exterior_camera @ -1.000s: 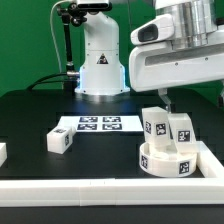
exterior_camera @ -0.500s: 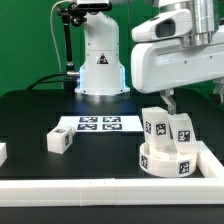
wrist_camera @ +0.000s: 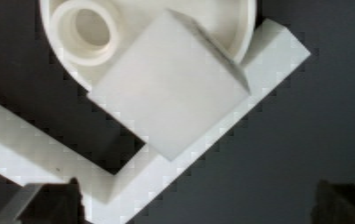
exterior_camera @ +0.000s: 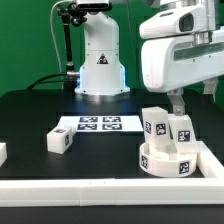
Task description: Assemble stool
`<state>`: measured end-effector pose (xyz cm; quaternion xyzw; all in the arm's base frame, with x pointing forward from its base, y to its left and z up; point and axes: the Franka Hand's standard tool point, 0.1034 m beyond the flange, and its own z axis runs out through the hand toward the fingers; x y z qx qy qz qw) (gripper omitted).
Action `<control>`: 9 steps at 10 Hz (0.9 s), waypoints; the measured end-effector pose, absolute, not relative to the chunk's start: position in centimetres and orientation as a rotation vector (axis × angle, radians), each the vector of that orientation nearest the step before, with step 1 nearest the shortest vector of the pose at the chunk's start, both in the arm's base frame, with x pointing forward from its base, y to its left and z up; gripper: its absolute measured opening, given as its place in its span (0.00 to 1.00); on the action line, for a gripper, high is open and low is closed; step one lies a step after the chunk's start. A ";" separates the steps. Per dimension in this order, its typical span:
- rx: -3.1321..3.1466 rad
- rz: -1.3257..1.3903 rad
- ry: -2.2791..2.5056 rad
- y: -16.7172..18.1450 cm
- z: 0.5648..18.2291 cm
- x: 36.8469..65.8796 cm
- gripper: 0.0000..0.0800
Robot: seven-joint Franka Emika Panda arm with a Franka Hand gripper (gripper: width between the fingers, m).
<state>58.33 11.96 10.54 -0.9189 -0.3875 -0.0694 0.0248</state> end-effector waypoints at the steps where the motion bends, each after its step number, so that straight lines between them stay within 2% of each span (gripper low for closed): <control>1: -2.777 -0.237 -1.397 11.9 10.3 58.3 0.81; 7: -2.415 -0.163 -2.091 11.8 9.0 57.6 0.81; 9: -2.389 -0.145 -2.122 11.5 8.5 57.3 0.81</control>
Offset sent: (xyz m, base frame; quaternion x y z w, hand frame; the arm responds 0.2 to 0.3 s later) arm -0.0032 0.0077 -0.0071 -0.0078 -0.0114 -0.2647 0.9642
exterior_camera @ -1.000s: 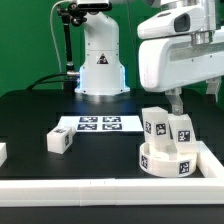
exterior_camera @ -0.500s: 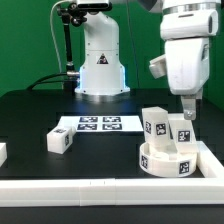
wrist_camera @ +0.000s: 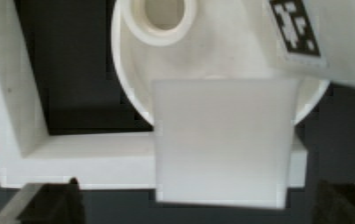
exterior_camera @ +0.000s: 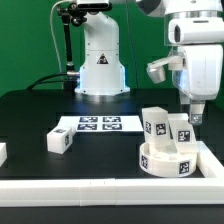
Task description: Assemble stool
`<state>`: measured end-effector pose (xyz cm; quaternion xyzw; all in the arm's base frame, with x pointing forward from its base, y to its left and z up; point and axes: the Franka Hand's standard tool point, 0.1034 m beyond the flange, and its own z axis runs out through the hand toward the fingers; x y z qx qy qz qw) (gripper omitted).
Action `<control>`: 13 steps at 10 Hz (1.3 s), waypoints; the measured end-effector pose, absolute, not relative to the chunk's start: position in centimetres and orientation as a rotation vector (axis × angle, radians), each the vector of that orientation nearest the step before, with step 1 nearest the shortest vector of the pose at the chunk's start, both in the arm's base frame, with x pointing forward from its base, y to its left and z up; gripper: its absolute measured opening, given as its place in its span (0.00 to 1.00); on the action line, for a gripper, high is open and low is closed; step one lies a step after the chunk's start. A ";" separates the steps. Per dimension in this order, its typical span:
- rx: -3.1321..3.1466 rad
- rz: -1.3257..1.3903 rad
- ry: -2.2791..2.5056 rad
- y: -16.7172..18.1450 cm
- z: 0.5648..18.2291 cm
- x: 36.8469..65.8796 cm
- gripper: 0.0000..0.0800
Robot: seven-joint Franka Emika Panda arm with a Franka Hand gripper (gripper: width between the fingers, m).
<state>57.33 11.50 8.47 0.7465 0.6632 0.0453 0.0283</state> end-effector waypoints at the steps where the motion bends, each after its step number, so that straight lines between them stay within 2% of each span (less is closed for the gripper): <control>1: 2.307 0.135 2.047 11.4 8.3 57.2 0.81; 4: 2.312 0.131 2.043 11.3 8.1 57.2 0.81; 6: 2.318 0.117 2.043 11.3 8.3 57.3 0.50; 7: 2.317 0.119 2.042 11.3 8.3 57.4 0.50; 8: 2.317 0.119 2.042 11.3 8.3 57.4 0.42; 11: 2.367 0.121 1.989 11.3 8.3 57.4 0.42; 13: 2.529 0.125 1.790 11.3 8.3 57.3 0.42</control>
Offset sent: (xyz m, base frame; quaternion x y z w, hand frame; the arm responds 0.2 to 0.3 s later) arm 0.0014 -0.0012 -0.0019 0.0020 -0.0078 0.0077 0.9999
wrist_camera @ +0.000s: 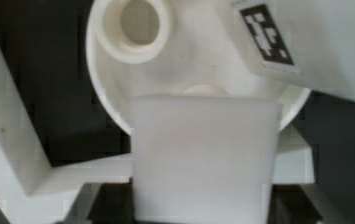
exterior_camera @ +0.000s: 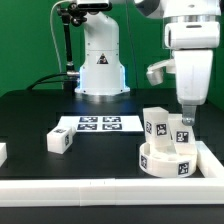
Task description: Assemble stool
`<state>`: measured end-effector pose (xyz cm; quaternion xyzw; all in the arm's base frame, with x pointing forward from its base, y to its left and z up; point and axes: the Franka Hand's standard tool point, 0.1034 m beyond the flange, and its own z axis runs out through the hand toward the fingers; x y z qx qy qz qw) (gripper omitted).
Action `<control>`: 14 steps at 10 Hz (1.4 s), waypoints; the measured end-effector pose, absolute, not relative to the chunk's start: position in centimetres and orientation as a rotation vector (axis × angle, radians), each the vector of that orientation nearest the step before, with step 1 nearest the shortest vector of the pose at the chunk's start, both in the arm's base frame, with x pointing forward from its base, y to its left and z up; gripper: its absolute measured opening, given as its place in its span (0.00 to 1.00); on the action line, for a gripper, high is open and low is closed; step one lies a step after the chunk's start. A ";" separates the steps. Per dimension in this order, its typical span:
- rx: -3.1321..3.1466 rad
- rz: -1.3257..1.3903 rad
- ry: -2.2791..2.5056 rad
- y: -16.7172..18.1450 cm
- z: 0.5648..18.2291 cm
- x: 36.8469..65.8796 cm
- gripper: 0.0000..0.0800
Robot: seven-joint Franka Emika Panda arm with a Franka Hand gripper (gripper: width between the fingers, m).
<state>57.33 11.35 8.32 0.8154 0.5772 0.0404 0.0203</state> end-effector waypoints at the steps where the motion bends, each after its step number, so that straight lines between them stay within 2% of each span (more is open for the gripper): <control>1: 2.618 0.120 1.669 11.5 8.3 57.2 0.42; 4: 2.911 0.115 1.155 11.7 8.3 57.1 0.42; 14: 3.167 0.113 0.181 11.6 8.3 57.1 0.42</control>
Offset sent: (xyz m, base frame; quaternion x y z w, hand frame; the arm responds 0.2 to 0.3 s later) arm 0.0004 0.0062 -0.0020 0.0275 0.0003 0.3113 0.9499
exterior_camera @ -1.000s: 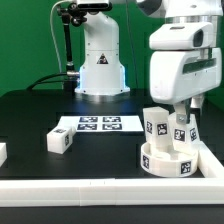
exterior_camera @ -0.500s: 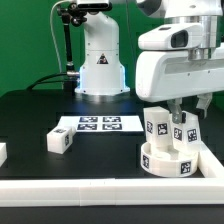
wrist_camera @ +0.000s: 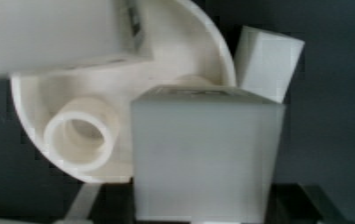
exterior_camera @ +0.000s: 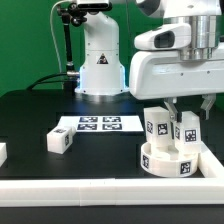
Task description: Assemble stool
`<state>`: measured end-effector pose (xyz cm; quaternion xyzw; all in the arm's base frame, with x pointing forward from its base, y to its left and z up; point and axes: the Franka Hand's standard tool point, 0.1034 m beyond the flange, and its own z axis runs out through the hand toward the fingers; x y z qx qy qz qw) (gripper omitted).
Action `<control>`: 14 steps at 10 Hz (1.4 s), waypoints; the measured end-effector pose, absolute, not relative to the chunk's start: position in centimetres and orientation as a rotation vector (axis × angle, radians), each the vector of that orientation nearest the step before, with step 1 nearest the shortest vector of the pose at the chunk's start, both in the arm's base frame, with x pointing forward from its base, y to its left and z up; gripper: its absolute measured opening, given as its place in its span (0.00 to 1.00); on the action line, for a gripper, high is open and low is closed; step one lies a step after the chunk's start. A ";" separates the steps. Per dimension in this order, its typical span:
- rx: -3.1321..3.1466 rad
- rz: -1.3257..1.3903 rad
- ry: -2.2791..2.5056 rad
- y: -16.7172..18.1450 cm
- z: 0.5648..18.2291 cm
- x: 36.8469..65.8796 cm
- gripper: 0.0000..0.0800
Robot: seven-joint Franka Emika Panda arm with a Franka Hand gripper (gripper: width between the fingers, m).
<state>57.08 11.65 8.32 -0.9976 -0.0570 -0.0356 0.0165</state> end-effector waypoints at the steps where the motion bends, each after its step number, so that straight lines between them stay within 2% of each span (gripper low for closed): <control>1: -3.085 -0.102 0.030 11.6 8.4 57.1 0.42; 5: -2.979 -0.068 0.643 11.9 8.4 57.1 0.42; 14: -2.672 0.011 1.345 11.7 8.5 57.1 0.42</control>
Offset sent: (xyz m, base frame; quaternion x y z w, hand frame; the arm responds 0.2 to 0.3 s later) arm -0.0050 0.0030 0.0014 0.0065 -0.0037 0.3004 0.9538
